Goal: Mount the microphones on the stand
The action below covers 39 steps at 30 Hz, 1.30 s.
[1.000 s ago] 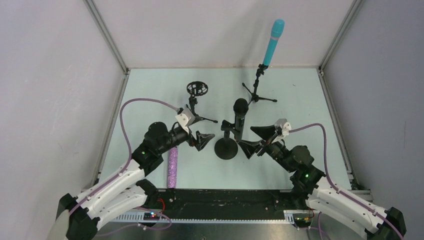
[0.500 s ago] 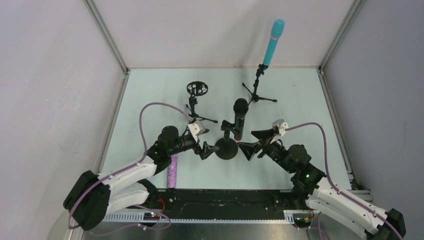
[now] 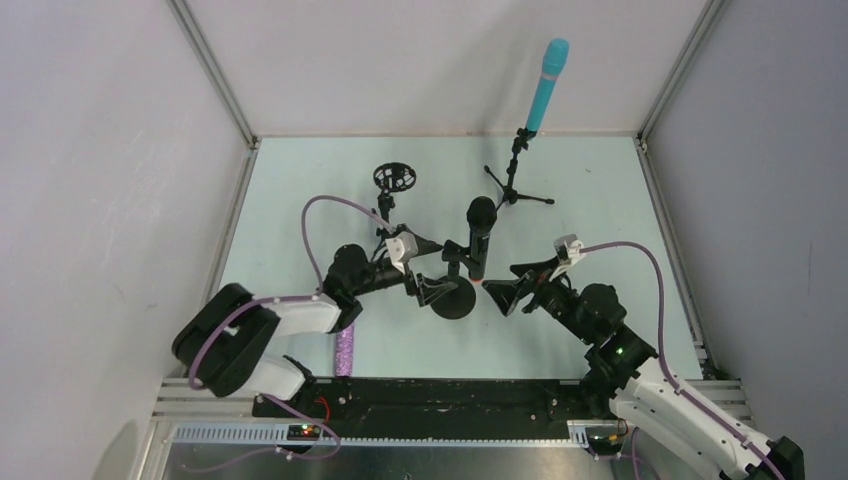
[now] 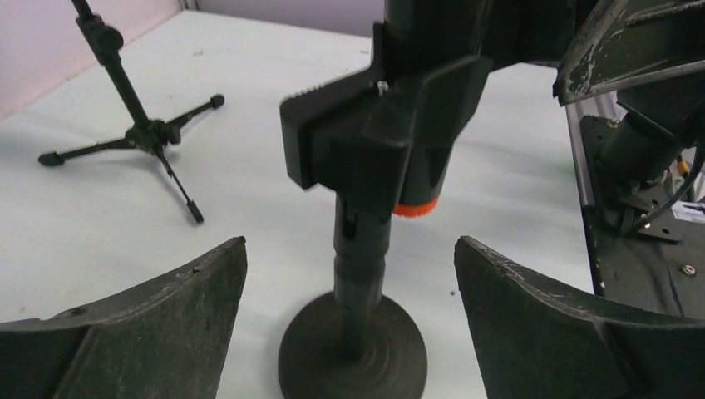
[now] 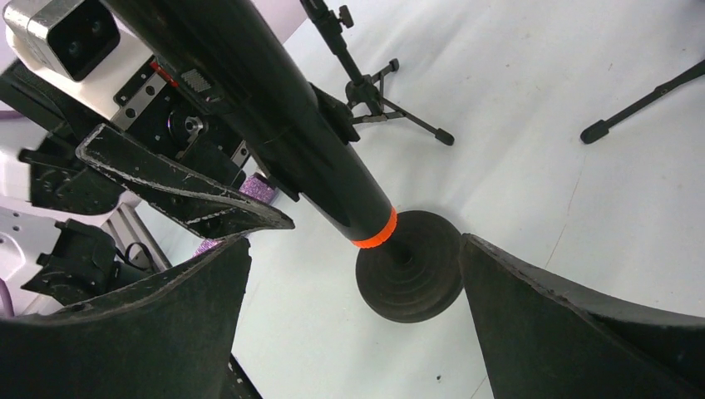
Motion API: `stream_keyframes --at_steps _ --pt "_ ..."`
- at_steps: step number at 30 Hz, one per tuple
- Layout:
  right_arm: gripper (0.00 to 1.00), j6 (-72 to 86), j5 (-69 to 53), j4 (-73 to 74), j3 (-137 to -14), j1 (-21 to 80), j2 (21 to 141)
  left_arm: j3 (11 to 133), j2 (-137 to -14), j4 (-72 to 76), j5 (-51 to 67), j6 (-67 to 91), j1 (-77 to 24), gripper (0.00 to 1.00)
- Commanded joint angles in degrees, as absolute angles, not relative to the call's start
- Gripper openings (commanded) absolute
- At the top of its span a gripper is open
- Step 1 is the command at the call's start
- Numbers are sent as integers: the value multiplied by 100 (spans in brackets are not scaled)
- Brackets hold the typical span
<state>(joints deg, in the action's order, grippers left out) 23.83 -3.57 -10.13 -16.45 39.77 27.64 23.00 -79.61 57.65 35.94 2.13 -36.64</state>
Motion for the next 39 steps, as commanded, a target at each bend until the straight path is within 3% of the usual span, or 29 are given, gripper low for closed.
stream_keyframes --at_steps 1,7,13,24,28,34,39 --pt "99 2679 -631 -1054 -1666 3787 2661 2678 -8540 7492 3967 732 -3627 95" --pt "99 2757 -561 -1176 -1575 3678 2601 2932 -8938 7690 4047 821 -3628 91" --pt "99 2714 -572 -1253 -1564 3563 2766 3085 -9150 7761 4458 891 -3630 65" --pt "99 2569 -624 -1360 -1585 3498 2793 2995 -9383 7884 4490 876 -3630 61" --pt "99 2521 -577 -1186 -1595 3481 2680 3128 -9534 7906 4597 922 -3628 35" --pt "99 2363 -699 -1141 -1593 3464 2645 3176 -9517 7997 4772 1002 -3630 11" --pt "98 2036 -960 -1028 -1595 3466 2668 3173 -9292 8024 4812 1080 -3621 3"
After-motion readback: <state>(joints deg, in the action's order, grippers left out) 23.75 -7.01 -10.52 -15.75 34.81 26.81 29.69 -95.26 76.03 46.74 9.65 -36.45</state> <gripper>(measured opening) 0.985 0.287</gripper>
